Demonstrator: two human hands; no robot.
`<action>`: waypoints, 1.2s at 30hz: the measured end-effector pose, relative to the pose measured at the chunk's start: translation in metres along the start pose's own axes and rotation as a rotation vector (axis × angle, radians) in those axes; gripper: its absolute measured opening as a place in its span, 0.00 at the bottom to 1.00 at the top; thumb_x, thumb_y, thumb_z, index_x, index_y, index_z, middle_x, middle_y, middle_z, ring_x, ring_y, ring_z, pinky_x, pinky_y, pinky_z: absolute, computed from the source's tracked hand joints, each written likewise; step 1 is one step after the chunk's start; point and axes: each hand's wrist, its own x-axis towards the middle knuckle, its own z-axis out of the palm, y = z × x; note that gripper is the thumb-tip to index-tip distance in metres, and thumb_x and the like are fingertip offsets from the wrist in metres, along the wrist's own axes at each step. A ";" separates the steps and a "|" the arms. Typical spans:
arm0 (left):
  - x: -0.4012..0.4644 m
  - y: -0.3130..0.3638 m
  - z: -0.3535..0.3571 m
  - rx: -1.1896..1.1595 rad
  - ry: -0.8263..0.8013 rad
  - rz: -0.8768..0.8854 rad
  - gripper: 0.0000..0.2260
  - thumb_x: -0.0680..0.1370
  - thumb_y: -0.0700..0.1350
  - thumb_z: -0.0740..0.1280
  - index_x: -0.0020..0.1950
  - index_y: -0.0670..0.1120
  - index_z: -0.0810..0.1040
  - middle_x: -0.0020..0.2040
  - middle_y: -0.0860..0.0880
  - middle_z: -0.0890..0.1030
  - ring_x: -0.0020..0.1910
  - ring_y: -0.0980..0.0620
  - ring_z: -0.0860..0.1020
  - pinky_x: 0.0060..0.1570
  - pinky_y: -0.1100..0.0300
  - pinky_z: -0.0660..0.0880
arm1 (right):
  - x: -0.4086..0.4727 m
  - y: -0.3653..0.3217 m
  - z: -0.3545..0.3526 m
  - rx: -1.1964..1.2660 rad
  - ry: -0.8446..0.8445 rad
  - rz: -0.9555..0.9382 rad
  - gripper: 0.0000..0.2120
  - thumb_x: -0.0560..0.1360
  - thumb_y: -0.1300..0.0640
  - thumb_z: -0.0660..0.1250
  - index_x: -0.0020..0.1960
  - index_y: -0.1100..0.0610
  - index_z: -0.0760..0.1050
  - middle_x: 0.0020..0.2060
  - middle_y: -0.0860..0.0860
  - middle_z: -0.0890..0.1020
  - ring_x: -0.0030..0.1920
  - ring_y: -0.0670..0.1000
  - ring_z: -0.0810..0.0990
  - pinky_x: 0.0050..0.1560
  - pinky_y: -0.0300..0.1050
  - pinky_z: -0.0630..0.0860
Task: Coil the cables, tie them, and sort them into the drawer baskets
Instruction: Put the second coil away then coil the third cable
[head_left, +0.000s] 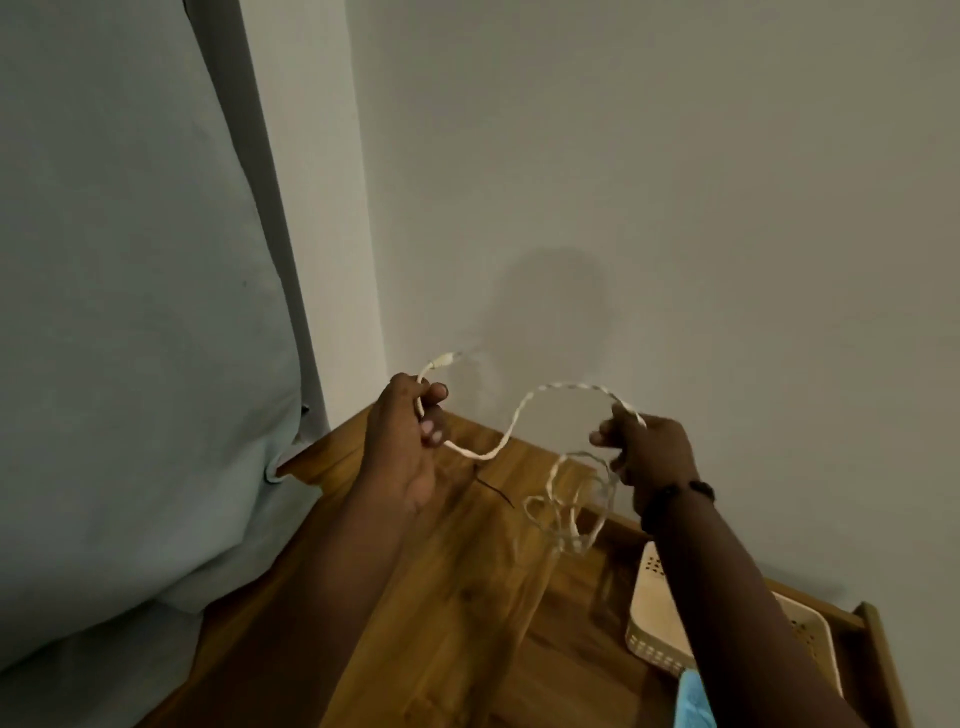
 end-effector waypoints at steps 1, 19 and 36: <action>0.001 0.003 -0.001 -0.035 -0.083 -0.029 0.10 0.79 0.42 0.58 0.39 0.42 0.72 0.34 0.46 0.74 0.20 0.58 0.64 0.22 0.65 0.61 | 0.005 0.002 -0.013 -0.092 -0.079 0.106 0.15 0.79 0.52 0.64 0.42 0.62 0.78 0.36 0.56 0.86 0.24 0.50 0.73 0.28 0.42 0.69; -0.030 -0.002 0.041 1.055 -0.093 0.450 0.21 0.70 0.61 0.72 0.57 0.53 0.73 0.56 0.52 0.74 0.57 0.50 0.73 0.41 0.64 0.72 | -0.075 -0.051 -0.031 -0.352 -0.619 -0.467 0.16 0.83 0.50 0.54 0.54 0.55 0.79 0.32 0.46 0.75 0.33 0.47 0.75 0.43 0.43 0.78; -0.104 0.009 0.093 -0.064 -1.081 -0.052 0.16 0.81 0.53 0.57 0.54 0.44 0.79 0.31 0.50 0.66 0.30 0.55 0.67 0.33 0.58 0.66 | -0.085 -0.051 -0.053 0.154 -0.809 -0.182 0.11 0.82 0.58 0.58 0.47 0.58 0.77 0.27 0.54 0.76 0.26 0.49 0.77 0.29 0.41 0.77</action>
